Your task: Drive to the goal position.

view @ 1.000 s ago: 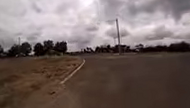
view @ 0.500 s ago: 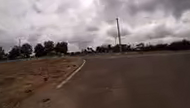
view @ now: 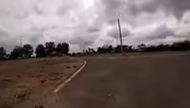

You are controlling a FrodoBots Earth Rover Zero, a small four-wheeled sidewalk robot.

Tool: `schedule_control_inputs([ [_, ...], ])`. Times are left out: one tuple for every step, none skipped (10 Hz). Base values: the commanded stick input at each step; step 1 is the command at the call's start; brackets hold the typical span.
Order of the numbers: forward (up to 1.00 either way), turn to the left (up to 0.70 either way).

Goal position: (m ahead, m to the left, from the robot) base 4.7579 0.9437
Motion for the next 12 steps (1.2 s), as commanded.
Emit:
schedule_control_inputs([
  [0.5,0.0],
  [0.5,0.0],
  [0.5,0.08],
  [0.5,0.32],
  [0.5,0.44],
  [0.5,0.2],
  [0.5,0.0],
  [0.5,0.0],
  [0.5,0.0],
  [0.5,0.0],
  [0.5,0.0],
  [0.5,0.0],
])
